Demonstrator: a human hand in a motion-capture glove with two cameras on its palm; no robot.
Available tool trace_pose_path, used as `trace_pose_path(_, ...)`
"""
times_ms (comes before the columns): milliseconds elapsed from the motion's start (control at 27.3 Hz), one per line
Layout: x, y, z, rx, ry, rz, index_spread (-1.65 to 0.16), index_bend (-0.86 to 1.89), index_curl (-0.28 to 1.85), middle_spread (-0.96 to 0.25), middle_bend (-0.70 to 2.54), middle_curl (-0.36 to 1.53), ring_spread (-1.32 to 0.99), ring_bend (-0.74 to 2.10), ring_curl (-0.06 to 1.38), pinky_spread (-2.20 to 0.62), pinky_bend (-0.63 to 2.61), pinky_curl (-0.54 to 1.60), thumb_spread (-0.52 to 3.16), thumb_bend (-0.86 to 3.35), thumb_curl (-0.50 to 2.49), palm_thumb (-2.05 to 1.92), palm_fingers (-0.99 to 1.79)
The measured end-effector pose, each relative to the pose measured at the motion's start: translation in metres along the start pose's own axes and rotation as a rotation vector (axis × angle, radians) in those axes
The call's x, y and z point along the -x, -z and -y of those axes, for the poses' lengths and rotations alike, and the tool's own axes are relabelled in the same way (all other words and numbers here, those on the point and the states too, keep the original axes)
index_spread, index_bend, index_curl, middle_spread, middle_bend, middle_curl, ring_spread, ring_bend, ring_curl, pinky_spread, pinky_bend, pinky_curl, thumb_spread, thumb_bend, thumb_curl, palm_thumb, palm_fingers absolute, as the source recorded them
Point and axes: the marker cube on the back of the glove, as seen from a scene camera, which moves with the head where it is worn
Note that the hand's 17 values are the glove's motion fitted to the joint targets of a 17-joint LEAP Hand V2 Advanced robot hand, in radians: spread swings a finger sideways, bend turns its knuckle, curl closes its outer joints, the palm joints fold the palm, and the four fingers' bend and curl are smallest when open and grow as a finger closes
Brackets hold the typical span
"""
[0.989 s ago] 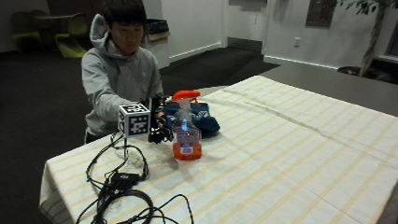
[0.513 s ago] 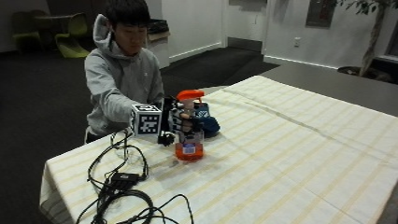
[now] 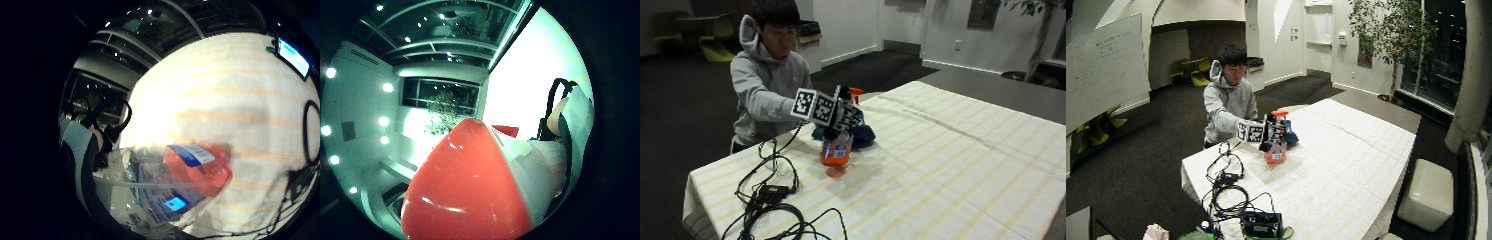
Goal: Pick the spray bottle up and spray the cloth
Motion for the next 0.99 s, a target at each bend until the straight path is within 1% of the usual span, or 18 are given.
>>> trace_pose_path(147, 0.031, 0.008, -0.005, 0.15, 0.04, -0.233, -0.21, 0.46, 0.42, -0.1, 0.6, 0.47, -0.16, 0.6, 0.42, -0.21, 0.35, 0.32, 0.21, -0.03, 0.57, 0.98, 1.41)
trace_pose_path(293, 0.071, 0.007, -0.021, 0.29, 0.075, -0.51, -0.21, 0.48, 0.44, -0.11, 0.6, 0.48, -0.17, 0.6, 0.42, -0.23, 0.35, 0.33, 0.16, -0.03, 0.59, 0.97, 1.41)
trace_pose_path(513, 0.107, 0.008, -0.042, 0.407, 0.11, -0.828, -0.21, 0.48, 0.46, -0.11, 0.61, 0.48, -0.17, 0.61, 0.43, -0.25, 0.35, 0.34, 0.09, -0.03, 0.61, 0.96, 1.4)
trace_pose_path(623, 0.109, 0.002, -0.052, 0.445, 0.114, -0.913, -0.21, 0.48, 0.46, -0.11, 0.61, 0.48, -0.17, 0.6, 0.44, -0.25, 0.36, 0.35, 0.07, -0.03, 0.62, 0.96, 1.41)
trace_pose_path(769, 0.095, -0.018, -0.061, 0.489, 0.108, -0.994, -0.2, 0.48, 0.47, -0.11, 0.61, 0.48, -0.17, 0.61, 0.44, -0.26, 0.36, 0.35, 0.06, -0.03, 0.64, 0.96, 1.4)
trace_pose_path(989, 0.077, -0.04, -0.069, 0.521, 0.089, -1.025, -0.2, 0.47, 0.48, -0.11, 0.61, 0.48, -0.17, 0.61, 0.44, -0.27, 0.36, 0.36, 0.04, -0.03, 0.65, 0.95, 1.4)
